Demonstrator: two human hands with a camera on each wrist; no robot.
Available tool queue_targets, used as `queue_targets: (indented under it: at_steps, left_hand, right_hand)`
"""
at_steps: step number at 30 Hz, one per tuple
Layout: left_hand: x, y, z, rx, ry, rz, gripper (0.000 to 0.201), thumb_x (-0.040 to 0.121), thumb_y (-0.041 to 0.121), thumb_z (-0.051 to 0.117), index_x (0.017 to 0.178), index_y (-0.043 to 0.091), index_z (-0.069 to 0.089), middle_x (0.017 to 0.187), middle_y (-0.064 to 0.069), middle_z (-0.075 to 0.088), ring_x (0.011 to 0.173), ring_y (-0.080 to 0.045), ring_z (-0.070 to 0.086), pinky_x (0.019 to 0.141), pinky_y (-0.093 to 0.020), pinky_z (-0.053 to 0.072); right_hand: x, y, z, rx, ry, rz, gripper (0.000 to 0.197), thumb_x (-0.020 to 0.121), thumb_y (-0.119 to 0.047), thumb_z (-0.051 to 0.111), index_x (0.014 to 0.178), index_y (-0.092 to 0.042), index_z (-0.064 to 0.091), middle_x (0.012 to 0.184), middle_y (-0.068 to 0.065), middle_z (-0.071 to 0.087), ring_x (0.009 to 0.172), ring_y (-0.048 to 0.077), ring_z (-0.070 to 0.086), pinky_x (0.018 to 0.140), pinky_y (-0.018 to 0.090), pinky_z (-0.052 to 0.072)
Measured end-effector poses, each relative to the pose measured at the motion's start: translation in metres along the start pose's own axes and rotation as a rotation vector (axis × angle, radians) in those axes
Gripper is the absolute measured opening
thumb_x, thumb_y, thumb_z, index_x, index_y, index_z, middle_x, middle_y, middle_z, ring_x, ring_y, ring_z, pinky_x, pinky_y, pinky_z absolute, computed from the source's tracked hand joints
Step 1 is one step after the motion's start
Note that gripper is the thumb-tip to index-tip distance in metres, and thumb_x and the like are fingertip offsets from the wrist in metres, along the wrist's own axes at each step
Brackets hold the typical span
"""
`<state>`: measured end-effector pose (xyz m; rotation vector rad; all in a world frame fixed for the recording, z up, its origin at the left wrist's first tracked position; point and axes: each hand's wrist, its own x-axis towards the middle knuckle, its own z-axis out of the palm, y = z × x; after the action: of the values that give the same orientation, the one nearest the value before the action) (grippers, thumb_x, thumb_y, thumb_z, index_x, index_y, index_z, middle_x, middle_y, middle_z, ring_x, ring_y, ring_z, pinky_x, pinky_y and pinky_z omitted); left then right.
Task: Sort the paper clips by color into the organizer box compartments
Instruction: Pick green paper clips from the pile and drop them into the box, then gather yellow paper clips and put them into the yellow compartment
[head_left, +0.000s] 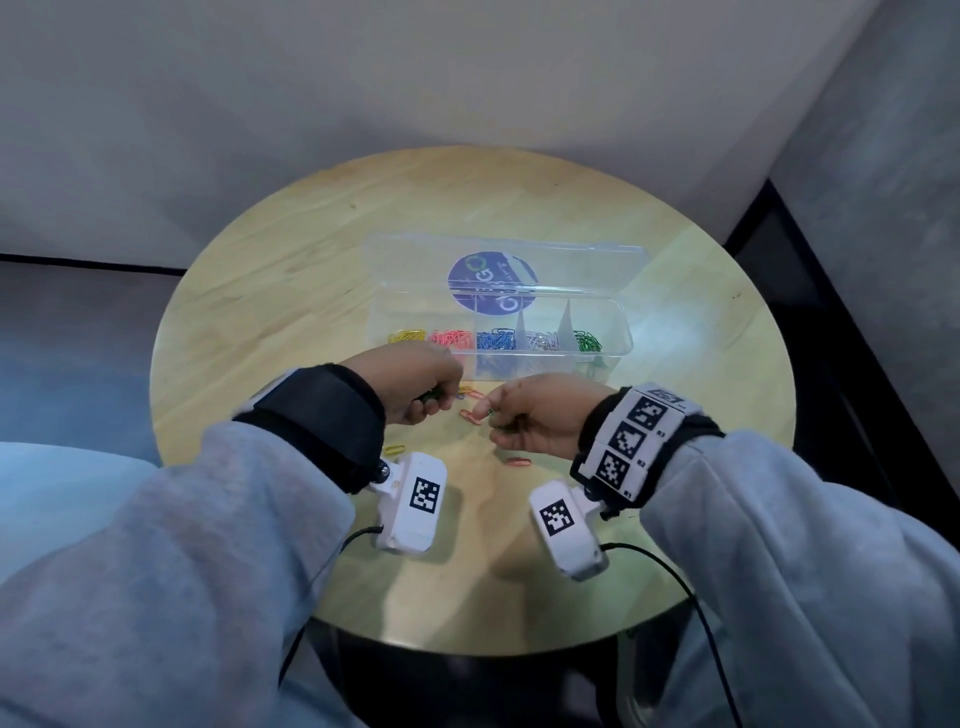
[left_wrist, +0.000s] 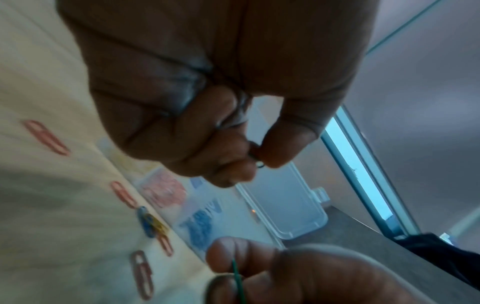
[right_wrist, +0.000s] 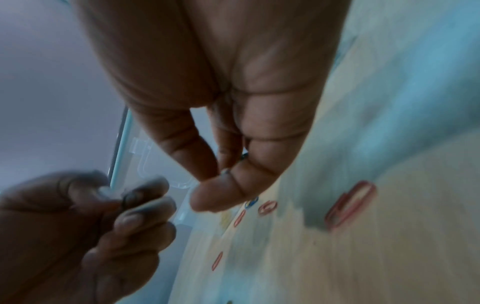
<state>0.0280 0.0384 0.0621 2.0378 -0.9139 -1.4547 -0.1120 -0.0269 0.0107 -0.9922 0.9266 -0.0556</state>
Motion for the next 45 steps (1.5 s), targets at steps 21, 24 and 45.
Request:
queue_targets:
  at_steps: [21, 24, 45]
  left_hand:
    - [-0.013, 0.004, -0.015, 0.026, 0.058, 0.103, 0.026, 0.091, -0.001, 0.038, 0.086, 0.014, 0.058, 0.078, -0.007, 0.057, 0.064, -0.016, 0.058, 0.055, -0.015, 0.053]
    - [-0.009, -0.01, -0.026, 0.333, 0.176, 0.056, 0.018, 0.088, 0.005, 0.047, 0.084, 0.016, 0.06, 0.077, -0.003, 0.059, 0.064, -0.015, 0.061, 0.063, -0.021, 0.052]
    - [0.021, -0.042, -0.012, 1.136, 0.061, -0.138, 0.034, 0.082, 0.026, 0.069, 0.112, 0.011, 0.067, 0.108, -0.005, 0.071, 0.082, -0.019, 0.057, 0.078, -0.029, 0.05]
  right_hand:
    - [-0.022, -0.017, -0.009, 0.372, 0.072, -0.192, 0.029, 0.084, 0.02, 0.03, 0.084, 0.002, 0.053, 0.079, 0.016, 0.052, 0.059, 0.018, 0.061, 0.055, 0.018, 0.057]
    - [-0.031, -0.038, -0.03, 0.278, 0.265, -0.288, 0.018, 0.09, 0.012, 0.04, 0.082, 0.003, 0.055, 0.081, 0.015, 0.052, 0.066, 0.02, 0.058, 0.056, 0.018, 0.057]
    - [-0.017, -0.065, -0.069, -1.164, 0.729, -0.118, 0.031, 0.091, -0.01, 0.046, 0.118, -0.011, 0.061, 0.122, 0.008, 0.06, 0.11, 0.027, 0.056, 0.083, 0.029, 0.043]
